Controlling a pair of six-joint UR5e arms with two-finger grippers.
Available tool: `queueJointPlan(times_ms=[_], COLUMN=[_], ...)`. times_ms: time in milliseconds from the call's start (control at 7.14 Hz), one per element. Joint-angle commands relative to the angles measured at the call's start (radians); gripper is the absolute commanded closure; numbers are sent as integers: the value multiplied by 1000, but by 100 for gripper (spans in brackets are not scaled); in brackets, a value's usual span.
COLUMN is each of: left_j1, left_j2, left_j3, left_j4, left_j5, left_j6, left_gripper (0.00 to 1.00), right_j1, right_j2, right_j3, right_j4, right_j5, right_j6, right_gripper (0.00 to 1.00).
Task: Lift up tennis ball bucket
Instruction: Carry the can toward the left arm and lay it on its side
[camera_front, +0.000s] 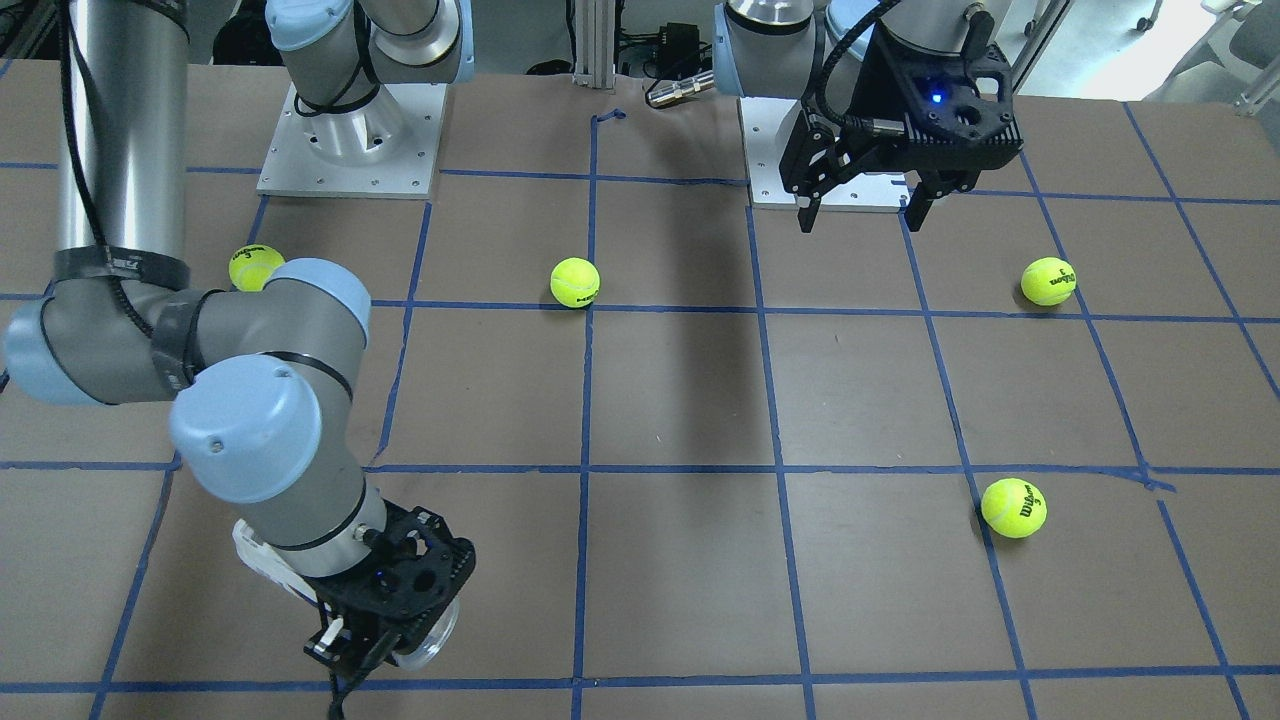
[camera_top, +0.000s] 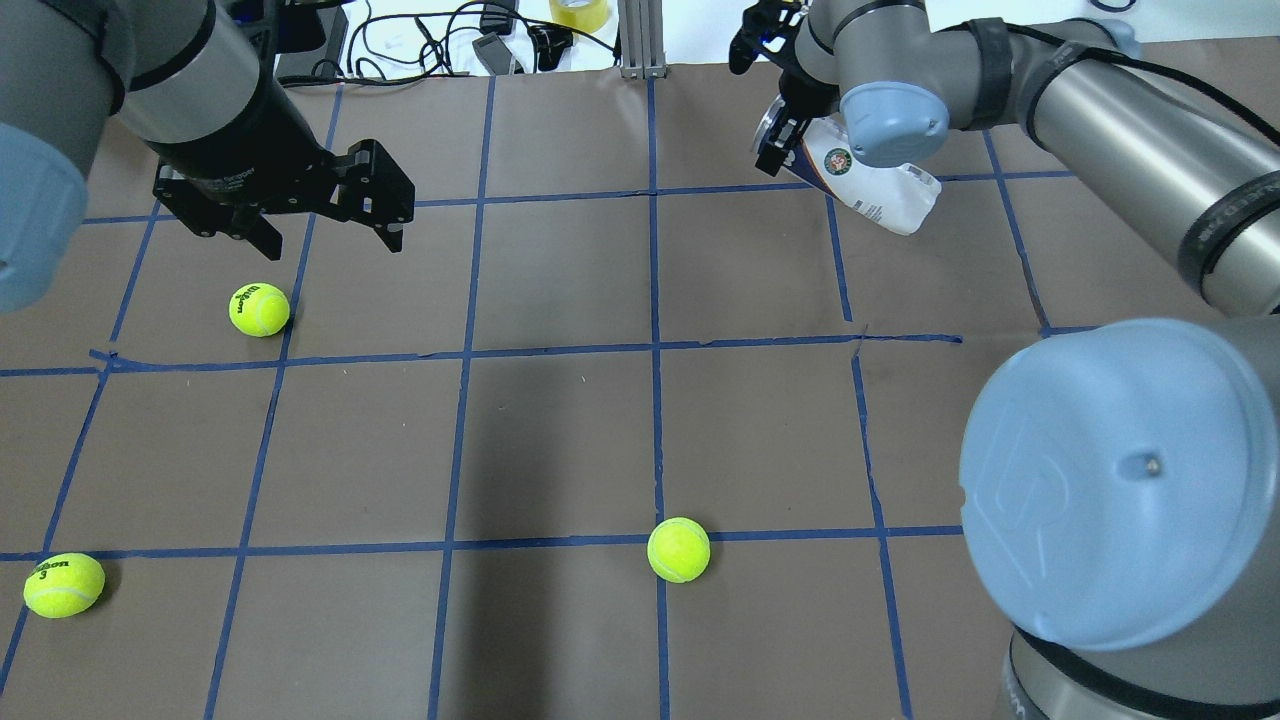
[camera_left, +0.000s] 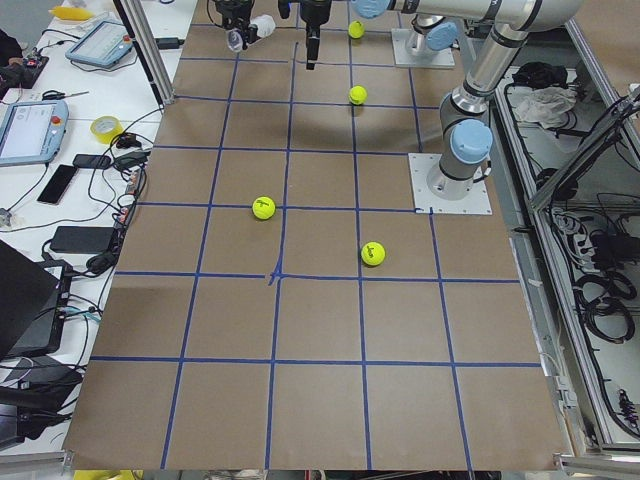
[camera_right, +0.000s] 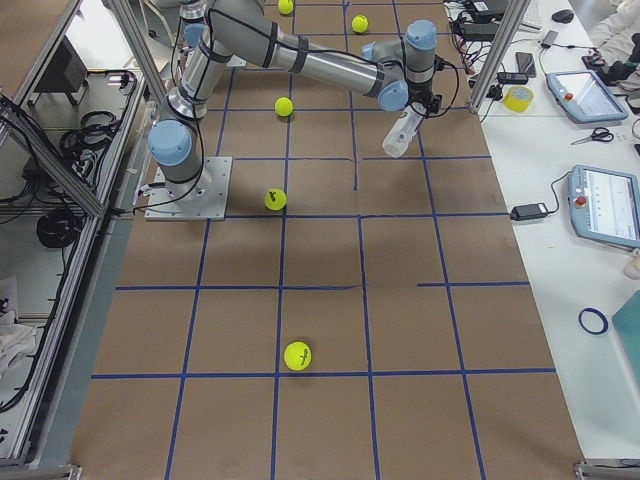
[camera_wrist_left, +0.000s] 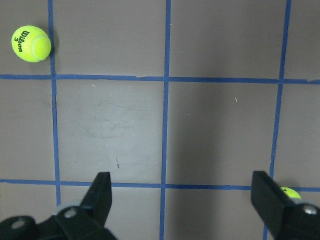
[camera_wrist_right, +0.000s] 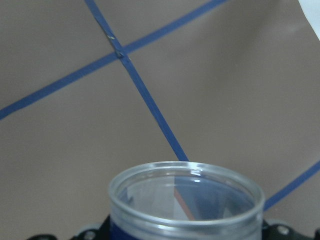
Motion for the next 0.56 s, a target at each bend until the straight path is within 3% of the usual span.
queueJointPlan(times_ms=[0,140,280,420], left_j1=[0,0,2,0], left_j2=[0,0,0,0], left_j3=[0,0,0,0], left_j4=[-2,0,0,0], left_j5=[0,0,0,0], left_j6=[0,0,0,0], left_gripper=[0,0,0,0], right_j1=[124,188,217,238], right_j2=[3,30,82,114], right_j3=[1,11,16,17], right_j4=[-31,-36,-136,-168], right_j5=[2,2,29,177], right_j6=[-209,-250,-281,-410], right_gripper=[71,68,65,48])
